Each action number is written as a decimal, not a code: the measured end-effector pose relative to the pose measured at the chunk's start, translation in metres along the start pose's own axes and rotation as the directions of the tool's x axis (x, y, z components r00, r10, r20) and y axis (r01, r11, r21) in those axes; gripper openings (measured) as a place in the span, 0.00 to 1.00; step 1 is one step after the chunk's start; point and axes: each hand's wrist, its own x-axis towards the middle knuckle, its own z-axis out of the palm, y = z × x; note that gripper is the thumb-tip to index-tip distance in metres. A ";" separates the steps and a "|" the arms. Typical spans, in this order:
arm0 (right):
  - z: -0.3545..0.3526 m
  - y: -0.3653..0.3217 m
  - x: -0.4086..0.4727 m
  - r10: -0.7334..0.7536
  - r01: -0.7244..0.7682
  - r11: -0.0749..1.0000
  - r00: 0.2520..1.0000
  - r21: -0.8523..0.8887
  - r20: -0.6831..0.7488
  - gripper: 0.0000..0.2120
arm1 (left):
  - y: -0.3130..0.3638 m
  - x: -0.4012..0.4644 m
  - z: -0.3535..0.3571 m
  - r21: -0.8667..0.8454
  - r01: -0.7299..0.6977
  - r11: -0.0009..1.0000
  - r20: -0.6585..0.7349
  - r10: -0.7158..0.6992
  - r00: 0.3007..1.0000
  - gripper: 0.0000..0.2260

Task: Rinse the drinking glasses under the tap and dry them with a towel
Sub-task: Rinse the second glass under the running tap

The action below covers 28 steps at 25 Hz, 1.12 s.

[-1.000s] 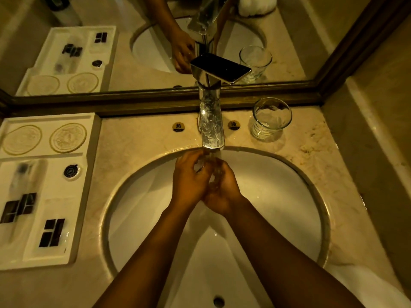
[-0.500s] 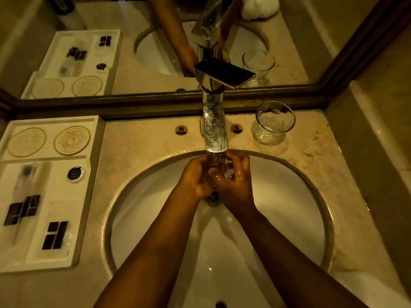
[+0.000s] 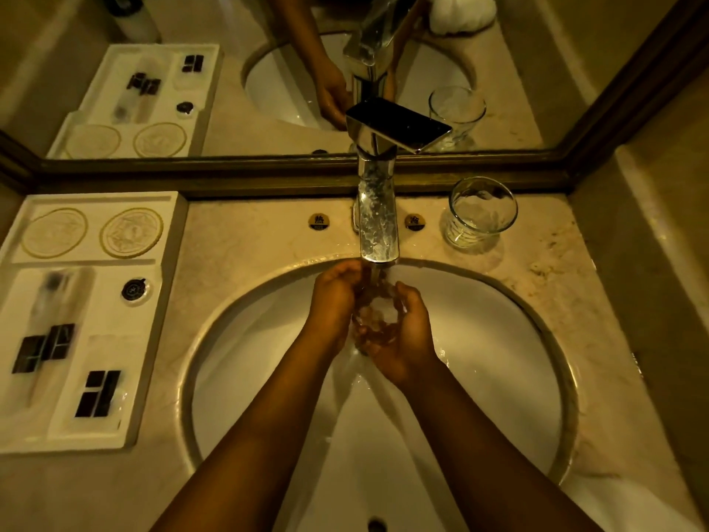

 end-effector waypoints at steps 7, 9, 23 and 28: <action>0.010 -0.002 -0.009 -0.550 0.434 0.439 0.822 -0.786 0.147 0.25 | -0.021 -0.003 -0.014 0.012 0.153 0.988 0.036 -0.154 0.987 0.13; 0.009 -0.004 -0.011 -0.508 0.495 0.407 0.821 -0.768 0.261 0.31 | -0.017 -0.001 -0.020 -0.157 0.293 0.943 0.101 -0.280 0.955 0.14; 0.020 -0.031 -0.022 -0.228 0.263 0.526 0.960 -0.809 0.163 0.38 | -0.029 -0.021 -0.035 -0.150 0.428 0.891 0.246 -0.385 0.889 0.32; 0.019 -0.029 -0.042 0.030 0.191 0.348 0.976 -0.918 0.215 0.50 | -0.049 -0.042 -0.040 -0.266 0.514 0.816 0.196 -0.476 0.857 0.33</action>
